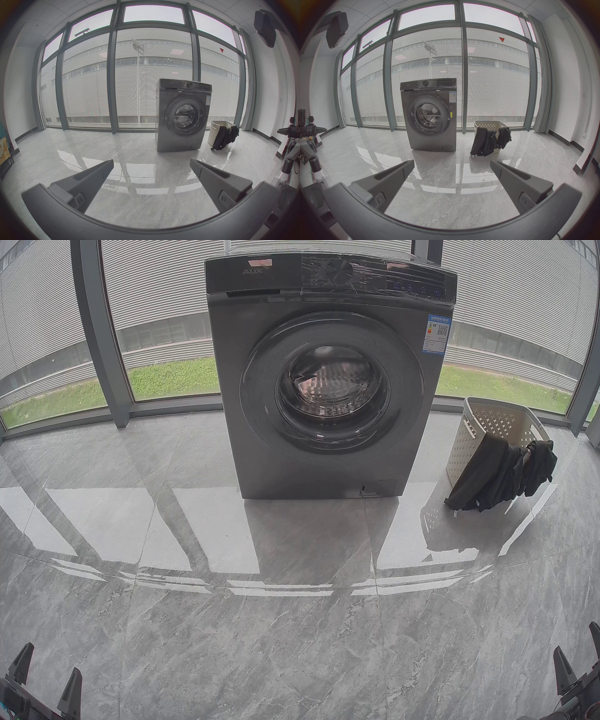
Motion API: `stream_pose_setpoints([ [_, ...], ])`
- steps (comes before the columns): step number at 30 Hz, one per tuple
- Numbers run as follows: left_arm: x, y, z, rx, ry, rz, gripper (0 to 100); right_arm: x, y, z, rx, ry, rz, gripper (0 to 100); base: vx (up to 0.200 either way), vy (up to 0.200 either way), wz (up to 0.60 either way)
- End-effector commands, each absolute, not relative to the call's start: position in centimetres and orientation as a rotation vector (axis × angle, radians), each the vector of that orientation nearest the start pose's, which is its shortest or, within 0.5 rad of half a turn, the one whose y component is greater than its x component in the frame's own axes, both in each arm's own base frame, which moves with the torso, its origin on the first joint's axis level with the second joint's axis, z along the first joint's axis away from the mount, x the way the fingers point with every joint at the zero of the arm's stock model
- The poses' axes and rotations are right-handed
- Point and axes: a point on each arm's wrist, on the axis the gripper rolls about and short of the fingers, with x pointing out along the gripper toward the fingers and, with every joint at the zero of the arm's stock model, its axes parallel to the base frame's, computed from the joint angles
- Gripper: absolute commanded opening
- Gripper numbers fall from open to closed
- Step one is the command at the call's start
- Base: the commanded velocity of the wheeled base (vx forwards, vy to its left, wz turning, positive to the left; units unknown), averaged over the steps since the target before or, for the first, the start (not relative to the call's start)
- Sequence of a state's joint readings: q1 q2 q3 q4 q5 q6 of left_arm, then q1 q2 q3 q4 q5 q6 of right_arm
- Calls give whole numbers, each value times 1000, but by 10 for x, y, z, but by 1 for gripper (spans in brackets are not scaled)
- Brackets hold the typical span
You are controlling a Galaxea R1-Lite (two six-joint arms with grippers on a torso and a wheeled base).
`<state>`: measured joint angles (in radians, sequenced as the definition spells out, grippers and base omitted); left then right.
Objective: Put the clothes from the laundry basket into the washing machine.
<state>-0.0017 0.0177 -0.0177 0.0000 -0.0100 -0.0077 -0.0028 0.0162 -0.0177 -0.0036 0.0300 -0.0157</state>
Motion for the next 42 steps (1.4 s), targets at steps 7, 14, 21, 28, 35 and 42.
stream_pose_setpoints([
  [7,-23,0,75,-6,0,-14,100,-22,1,76,-15,11,28,100,0,0,0],
  [14,-23,0,75,-5,0,-12,100,-22,1,76,-15,11,28,100,0,0,0],
  [21,-23,0,76,-15,2,-8,100,-22,1,76,-14,12,26,100,171,0,0],
  [28,-23,0,76,-14,2,-9,100,-22,1,76,-15,11,26,100,200,0,0],
  [35,-23,0,76,-14,2,-9,100,-22,1,76,-15,11,26,100,200,0,0],
  [42,-23,0,76,-12,2,-9,100,-22,1,76,-15,11,28,100,200,0,0],
])
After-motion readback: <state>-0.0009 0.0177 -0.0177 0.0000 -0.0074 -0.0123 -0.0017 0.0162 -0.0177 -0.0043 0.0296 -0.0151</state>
